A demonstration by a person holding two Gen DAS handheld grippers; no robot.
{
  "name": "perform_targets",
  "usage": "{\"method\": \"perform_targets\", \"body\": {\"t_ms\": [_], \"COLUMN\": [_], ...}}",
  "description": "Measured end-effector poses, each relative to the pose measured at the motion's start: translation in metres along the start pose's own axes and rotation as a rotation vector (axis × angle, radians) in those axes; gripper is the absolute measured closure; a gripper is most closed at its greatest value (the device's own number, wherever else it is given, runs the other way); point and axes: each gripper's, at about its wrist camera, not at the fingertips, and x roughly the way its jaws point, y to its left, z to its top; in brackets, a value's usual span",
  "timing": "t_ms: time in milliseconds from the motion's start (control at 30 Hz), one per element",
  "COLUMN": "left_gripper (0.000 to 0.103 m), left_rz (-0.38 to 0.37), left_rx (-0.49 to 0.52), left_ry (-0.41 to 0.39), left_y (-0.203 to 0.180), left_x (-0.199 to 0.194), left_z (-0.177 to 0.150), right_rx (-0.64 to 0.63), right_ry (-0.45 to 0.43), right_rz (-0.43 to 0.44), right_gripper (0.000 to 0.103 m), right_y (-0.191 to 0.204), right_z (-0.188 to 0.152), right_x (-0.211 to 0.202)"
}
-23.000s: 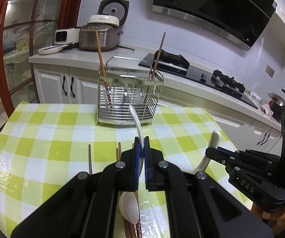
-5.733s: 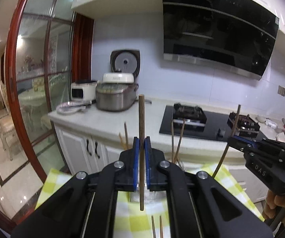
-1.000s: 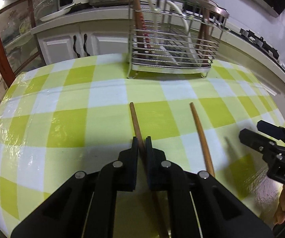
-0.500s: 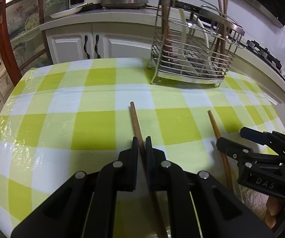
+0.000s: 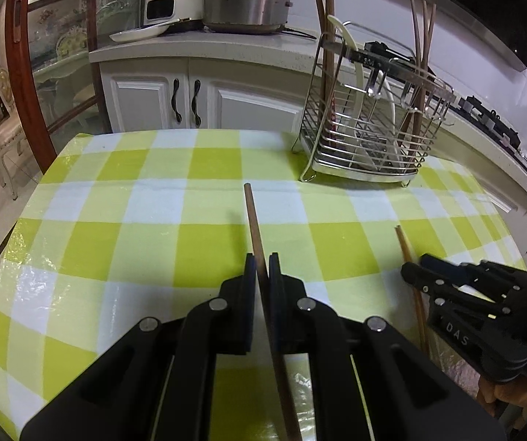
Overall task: Organize utensils
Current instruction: 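Close the left tool on a chopstick while the right tool grasps another chopstick, then lift both chopsticks upright and carry them over the wire rack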
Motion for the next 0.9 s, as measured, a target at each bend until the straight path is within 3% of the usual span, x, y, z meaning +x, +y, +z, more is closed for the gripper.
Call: {"method": "perform_targets", "body": {"t_ms": [133, 900], "left_gripper": [0.096, 0.097], "left_rz": [-0.007, -0.017], "left_rx": [-0.003, 0.039], "left_ry": [-0.007, -0.158], "left_y": [-0.001, -0.036], "left_x": [-0.005, -0.074], "left_z": [0.002, 0.03], "right_rx": [0.002, 0.072], "right_ry": [-0.004, -0.197], "right_rz": [0.036, 0.075], "right_gripper": [0.095, 0.095], "right_y": [-0.001, -0.052], "right_z": [-0.001, 0.018], "right_x": [0.0, -0.091]}}
